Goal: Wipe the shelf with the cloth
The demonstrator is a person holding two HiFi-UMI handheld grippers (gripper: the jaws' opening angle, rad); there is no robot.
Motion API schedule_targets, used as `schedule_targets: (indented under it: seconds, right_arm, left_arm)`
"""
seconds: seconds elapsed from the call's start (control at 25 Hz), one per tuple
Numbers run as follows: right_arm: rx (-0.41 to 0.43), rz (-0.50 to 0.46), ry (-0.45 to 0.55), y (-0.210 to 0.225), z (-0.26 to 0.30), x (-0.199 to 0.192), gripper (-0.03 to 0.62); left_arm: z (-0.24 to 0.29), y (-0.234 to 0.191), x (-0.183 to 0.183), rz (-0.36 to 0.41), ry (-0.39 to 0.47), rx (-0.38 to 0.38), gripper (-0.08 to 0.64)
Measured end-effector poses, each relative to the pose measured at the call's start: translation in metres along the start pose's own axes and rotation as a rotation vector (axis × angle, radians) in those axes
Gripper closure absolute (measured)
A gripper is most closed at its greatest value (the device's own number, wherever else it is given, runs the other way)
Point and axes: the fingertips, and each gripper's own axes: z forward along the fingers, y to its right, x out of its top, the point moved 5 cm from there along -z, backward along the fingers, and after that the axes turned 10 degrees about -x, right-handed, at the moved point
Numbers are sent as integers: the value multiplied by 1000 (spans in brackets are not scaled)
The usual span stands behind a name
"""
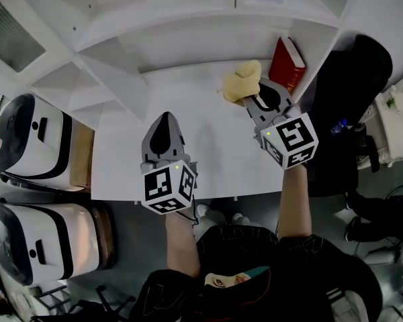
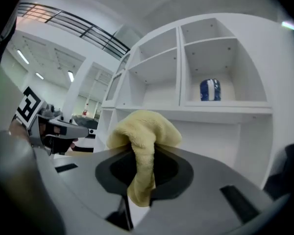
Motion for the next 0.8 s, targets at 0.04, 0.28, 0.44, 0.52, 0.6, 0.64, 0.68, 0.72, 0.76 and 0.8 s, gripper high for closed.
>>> schedule_targets:
  seconds: [0.04,0.28,0.44,0.52,0.6,0.64,0.68,0.72,0.76,0.8]
  right_arm:
    - [-26,55,2,3,-9,-9,532]
    - [-41,366,13,8,-64,-43,532]
    - [-71,295,-40,6,-78,-60,532]
    - [-83,267,-57,4,-81,-65,532]
    - [-80,260,-59,1,-83,-68,532]
    - [-77,260,-60,-1,-85,-70,532]
    - [-74,259,-62,-3,-87,-72,532]
    - [-70,258,-67,-4,-89,-75,532]
    - [-68,257,-72,-5,-90,-77,532]
    - [-67,257,-77,-5,-91,-80,532]
  left_arm:
    - [-1,8,-7,6,-8,-2,560]
    - [-5,49,-36,13,-25,-13,560]
    - [-7,69,-45,54,-44,-35,560]
    - [-8,76,-49,73,-52,-42,560]
    - [-10,81,-54,87,-57,-48,560]
    - [-12,83,-56,92,-61,-49,560]
    - [-13,84,-59,94,-66,-46,560]
    - [-14,84,-62,94,-72,-39,560]
    - [-15,85,-65,91,-76,-30,560]
    - [-16,85,-67,88,-79,-21,560]
